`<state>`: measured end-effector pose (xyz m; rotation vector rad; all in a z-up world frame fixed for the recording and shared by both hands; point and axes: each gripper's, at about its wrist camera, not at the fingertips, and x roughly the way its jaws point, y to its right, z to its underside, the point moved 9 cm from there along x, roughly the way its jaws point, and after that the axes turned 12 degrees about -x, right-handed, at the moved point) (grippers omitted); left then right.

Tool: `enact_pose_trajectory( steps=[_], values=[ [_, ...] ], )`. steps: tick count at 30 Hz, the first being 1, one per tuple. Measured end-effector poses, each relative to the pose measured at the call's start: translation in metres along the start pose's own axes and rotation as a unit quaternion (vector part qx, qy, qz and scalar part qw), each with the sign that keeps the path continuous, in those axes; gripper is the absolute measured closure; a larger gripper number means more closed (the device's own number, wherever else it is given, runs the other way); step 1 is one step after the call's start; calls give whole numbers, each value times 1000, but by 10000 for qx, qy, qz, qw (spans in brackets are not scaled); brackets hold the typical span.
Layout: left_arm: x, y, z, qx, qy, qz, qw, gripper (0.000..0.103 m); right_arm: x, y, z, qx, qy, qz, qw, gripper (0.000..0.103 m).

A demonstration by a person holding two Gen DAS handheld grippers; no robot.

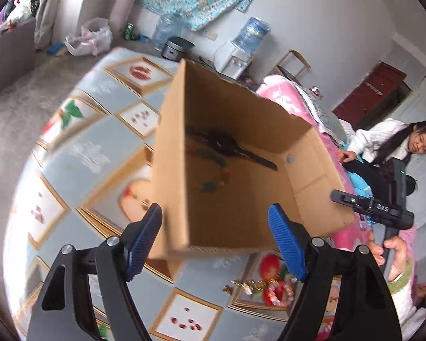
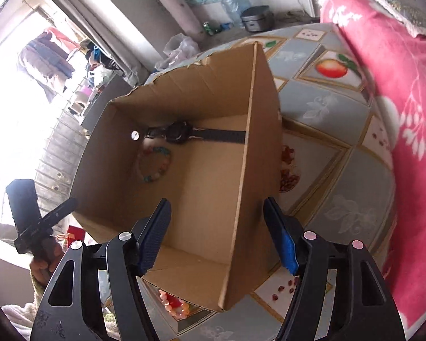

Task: Organize jewelry
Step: 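Withdraw the left tool from the box back over the table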

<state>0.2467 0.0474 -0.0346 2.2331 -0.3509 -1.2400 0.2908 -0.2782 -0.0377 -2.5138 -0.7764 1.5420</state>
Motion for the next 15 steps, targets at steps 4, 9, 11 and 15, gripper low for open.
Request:
enact_pose_trajectory(
  steps=[4, 9, 11, 15],
  values=[
    [-2, 6, 6, 110, -3, -37, 9999, 28, 3, -2, -9, -191, 18, 302, 9994, 38],
    [-8, 3, 7, 133, 21, 2, 9999, 28, 5, 1, -12, -198, 85, 316, 9993, 38],
    [-10, 4, 7, 201, 40, -27, 9998, 28, 6, 2, -12, -219, 132, 329, 9991, 38],
    [-28, 10, 8, 382, 325, -75, 9987, 27, -13, 3, -11, -247, 471, 650, 9965, 38]
  ],
)
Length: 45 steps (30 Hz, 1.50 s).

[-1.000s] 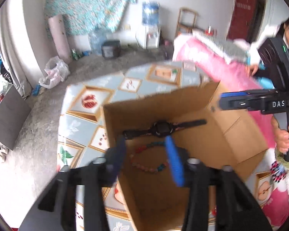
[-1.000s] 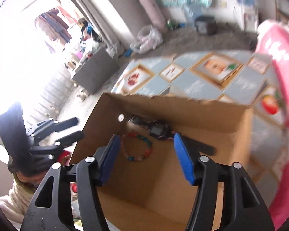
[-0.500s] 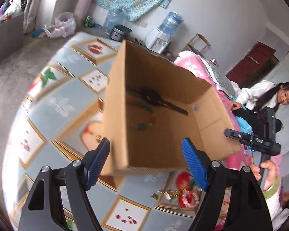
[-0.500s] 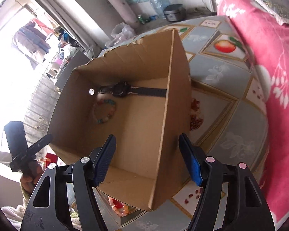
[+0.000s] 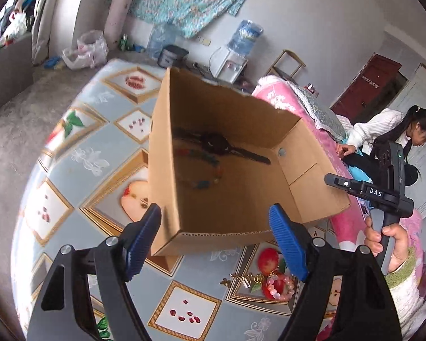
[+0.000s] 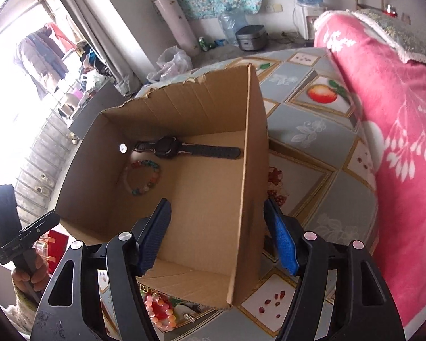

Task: Organize jewelry
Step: 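Withdraw the left tool from the box back over the table, then move the right gripper to the pink bead bracelet while the left approaches the gold chain charm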

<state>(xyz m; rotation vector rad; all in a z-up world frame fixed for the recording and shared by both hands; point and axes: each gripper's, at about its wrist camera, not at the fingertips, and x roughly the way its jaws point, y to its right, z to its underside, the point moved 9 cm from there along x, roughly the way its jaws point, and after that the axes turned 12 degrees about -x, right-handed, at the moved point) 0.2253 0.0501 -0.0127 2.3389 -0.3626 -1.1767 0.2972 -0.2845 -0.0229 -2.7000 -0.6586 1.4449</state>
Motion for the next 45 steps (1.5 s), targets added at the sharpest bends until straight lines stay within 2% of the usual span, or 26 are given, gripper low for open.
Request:
enact_pose_trajectory(
  steps=[4, 6, 9, 13, 16, 20, 22, 23, 24, 25, 28, 33, 37, 40, 41, 43, 45],
  values=[
    [-35, 5, 7, 526, 547, -210, 9969, 19, -44, -1, 11, -31, 553, 374, 9978, 35],
    [-46, 5, 21, 772, 636, -272, 9946, 14, -63, -6, 25, -125, 731, 555, 9957, 33],
    [-42, -2, 51, 930, 415, -454, 9938, 9, -72, -18, 53, -180, 704, 590, 9956, 33],
    [-6, -17, 103, 1034, -270, -848, 9907, 9, -52, -42, 98, 8, 328, 180, 9993, 33],
    [14, -21, 126, 1269, -493, -1174, 9837, 9, -32, -60, 120, 8, 8, -36, 10000, 34],
    [31, -21, 141, 1760, -574, -1518, 9709, 9, -10, -95, 133, -351, -268, -376, 9983, 49],
    [39, -22, 147, 2006, -652, -1710, 9624, 9, 0, -111, 134, -600, -388, -539, 9960, 61],
    [40, -22, 149, 2052, -615, -1735, 9613, 7, 7, -119, 134, -767, -472, -554, 9944, 65],
    [40, -23, 148, 2067, -539, -1772, 9607, 5, 13, -123, 133, -896, -558, -543, 9929, 73],
    [40, -24, 148, 2050, -502, -1761, 9615, 5, 19, -126, 133, -993, -637, -511, 9917, 76],
    [42, -29, 148, 1759, -539, -1603, 9698, 4, 35, -127, 134, -1118, -877, -410, 9890, 84],
    [42, -28, 148, 1756, -461, -1587, 9705, 4, 40, -125, 149, -1176, -1246, -455, 9842, 95],
    [42, -27, 147, 1765, -428, -1570, 9707, 4, 30, -115, 159, -1199, -1390, -364, 9823, 95],
    [41, -27, 148, 1776, -455, -1572, 9704, 4, 18, -113, 161, -1223, -1383, -276, 9824, 90],
    [41, -27, 147, 1776, -465, -1574, 9703, 4, 13, -114, 158, -1215, -1324, -291, 9833, 87],
    [40, -27, 147, 1779, -454, -1567, 9704, 4, 2, -117, 150, -1223, -1112, -339, 9857, 71],
    [40, -27, 147, 1777, -445, -1564, 9705, 4, -6, -124, 135, -1235, -824, -429, 9880, 70]
  ],
)
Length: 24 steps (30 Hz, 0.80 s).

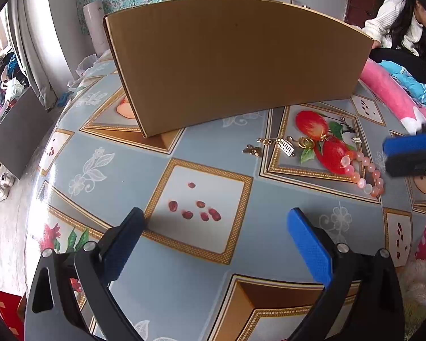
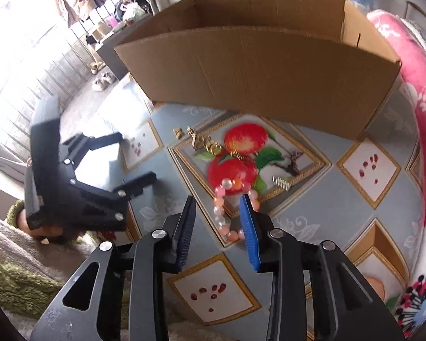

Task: Organize jewelry
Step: 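Move the right gripper to the pink bead bracelet while the left approaches the gold chain charm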

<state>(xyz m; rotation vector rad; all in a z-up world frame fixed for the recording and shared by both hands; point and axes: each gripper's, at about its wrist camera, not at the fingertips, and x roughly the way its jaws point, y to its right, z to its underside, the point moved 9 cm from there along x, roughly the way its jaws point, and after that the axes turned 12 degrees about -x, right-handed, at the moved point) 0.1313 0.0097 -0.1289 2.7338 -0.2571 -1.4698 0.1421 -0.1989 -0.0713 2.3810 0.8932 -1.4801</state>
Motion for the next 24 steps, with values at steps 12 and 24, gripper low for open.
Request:
enact_pose_trajectory(
  steps=[12, 24],
  values=[
    [-1, 0, 0, 72, 38, 67, 9999, 4, 59, -14, -54, -376, -39, -211, 9991, 90],
    [-2, -1, 1, 260, 102, 222, 9994, 4, 85, -16, -54, -793, -481, 263, 9953, 103]
  ],
)
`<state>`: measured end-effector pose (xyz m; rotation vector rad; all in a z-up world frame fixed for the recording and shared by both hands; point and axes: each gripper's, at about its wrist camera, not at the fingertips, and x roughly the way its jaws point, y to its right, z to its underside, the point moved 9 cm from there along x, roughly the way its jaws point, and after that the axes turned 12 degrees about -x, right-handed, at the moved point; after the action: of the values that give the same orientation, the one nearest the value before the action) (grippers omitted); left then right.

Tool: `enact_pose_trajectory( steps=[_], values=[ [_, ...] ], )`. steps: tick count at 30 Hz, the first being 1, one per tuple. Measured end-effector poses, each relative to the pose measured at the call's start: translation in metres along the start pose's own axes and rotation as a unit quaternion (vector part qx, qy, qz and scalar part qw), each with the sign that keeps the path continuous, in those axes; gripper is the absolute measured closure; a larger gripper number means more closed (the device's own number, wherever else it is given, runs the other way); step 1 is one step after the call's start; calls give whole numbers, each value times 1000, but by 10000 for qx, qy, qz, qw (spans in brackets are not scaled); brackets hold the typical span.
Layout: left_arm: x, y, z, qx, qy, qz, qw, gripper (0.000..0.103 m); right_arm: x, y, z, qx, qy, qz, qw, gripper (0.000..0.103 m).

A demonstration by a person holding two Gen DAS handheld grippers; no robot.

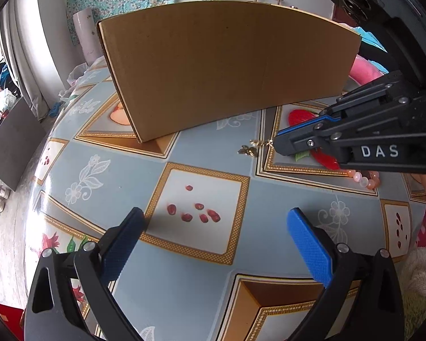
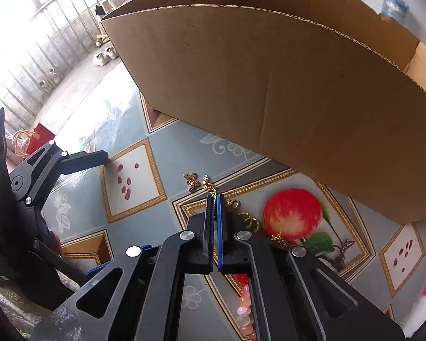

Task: Organize jewelry
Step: 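Move the right gripper to the pink bead bracelet while the left approaches the gold chain charm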

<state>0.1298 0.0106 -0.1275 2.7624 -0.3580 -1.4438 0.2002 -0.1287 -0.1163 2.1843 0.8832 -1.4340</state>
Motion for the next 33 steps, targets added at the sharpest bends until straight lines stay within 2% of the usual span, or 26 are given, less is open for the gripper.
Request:
enact_pose_trajectory(
  steps=[5, 11, 14, 17, 19, 21, 22, 24, 29, 33],
  values=[
    [0, -1, -1, 39, 27, 53, 10000, 4, -14, 1, -1, 167, 224, -21, 9996, 103],
    [-7, -7, 1, -4, 97, 154, 9998, 6, -40, -3, -1, 784, 599, -788, 9920, 103],
    [-16, -11, 3, -64, 182, 242, 9995, 12, -39, -10, 8, 981, 592, -1028, 9881, 103],
    [-25, -7, 5, -139, 189, 530, 9983, 16, -26, -18, 21, 1260, 469, -1242, 9831, 103],
    [-29, -1, 6, -153, 169, 746, 9970, 17, -23, -19, 32, 1419, 372, -1357, 9798, 98],
    [-31, 7, 8, -131, 117, 889, 9959, 24, -22, -19, 38, 1507, 378, -1364, 9784, 94],
    [-32, 10, 8, -110, 96, 926, 9956, 26, -22, -18, 39, 1547, 400, -1368, 9776, 87],
    [-33, 20, 10, -31, 65, 1025, 9947, 34, -32, -11, 44, 1632, 540, -1312, 9763, 80],
    [-35, 40, 10, 4, -36, 1354, 9908, 49, -55, 8, 58, 1798, 779, -1117, 9742, 80],
    [-24, 49, 4, -90, -228, 1295, 9913, 53, -62, 24, 68, 2002, 919, -1016, 9701, 78]
  ],
)
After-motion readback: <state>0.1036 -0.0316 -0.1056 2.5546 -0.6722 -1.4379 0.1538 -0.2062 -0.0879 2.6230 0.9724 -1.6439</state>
